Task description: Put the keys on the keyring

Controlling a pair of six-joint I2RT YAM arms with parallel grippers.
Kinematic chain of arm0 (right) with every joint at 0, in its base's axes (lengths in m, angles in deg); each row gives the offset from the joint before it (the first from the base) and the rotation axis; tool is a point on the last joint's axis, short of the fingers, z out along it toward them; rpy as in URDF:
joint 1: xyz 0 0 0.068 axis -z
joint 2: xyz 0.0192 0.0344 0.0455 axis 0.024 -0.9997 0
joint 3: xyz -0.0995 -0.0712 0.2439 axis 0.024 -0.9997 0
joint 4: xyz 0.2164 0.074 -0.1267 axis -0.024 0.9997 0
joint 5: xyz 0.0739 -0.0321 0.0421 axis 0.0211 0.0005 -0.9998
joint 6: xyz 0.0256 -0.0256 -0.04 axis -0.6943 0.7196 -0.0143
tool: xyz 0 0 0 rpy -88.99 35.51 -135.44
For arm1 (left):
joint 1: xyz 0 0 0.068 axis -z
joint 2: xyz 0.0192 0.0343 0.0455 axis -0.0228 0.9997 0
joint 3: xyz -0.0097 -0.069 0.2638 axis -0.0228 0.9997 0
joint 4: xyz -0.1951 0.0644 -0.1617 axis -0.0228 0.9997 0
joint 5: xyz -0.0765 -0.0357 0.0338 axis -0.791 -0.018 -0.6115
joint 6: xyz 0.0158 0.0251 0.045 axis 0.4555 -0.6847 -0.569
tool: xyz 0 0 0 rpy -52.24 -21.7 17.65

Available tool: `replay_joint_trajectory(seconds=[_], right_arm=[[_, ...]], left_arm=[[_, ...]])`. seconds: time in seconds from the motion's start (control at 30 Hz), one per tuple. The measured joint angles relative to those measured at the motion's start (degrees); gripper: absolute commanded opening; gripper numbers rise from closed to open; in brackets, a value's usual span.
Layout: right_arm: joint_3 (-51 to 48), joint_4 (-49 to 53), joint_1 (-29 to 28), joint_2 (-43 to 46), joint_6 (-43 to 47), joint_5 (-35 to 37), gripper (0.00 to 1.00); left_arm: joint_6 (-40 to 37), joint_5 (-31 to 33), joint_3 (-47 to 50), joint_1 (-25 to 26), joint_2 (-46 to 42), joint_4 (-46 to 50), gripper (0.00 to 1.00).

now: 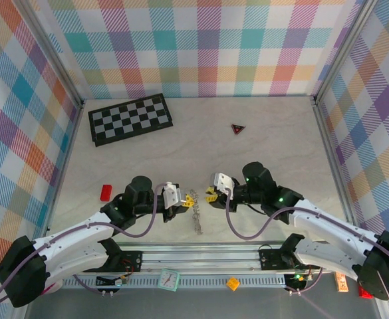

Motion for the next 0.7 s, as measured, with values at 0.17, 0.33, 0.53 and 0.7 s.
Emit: replay_joint_trajectory(seconds=[0.17,0.33,0.53,0.7], right_arm=[[0.5,0.0,-0.4,-4.6,0.2,-1.9,0.1],[0.6,-1.6,-1.1,-7.9,0.2,-3.4,0.1],[0.7,-6.3,-1.2,-10.3,-0.6,-2.0,0.15],[0.8,-9.8,-1.2,-10.9,-1.8,1.7,0.17]], left_arm=[[-0.6,-0.9,0.0,0.0,0.3,0.0,0.0],[-1.1,-1.1,0.0,0.0,1.1,0.0,0.0],[-3.0,-1.0,-0.3,0.2,1.5,0.0,0.0],[-7.1,-1.0,-0.3,1.5,1.4,0.2,0.0]])
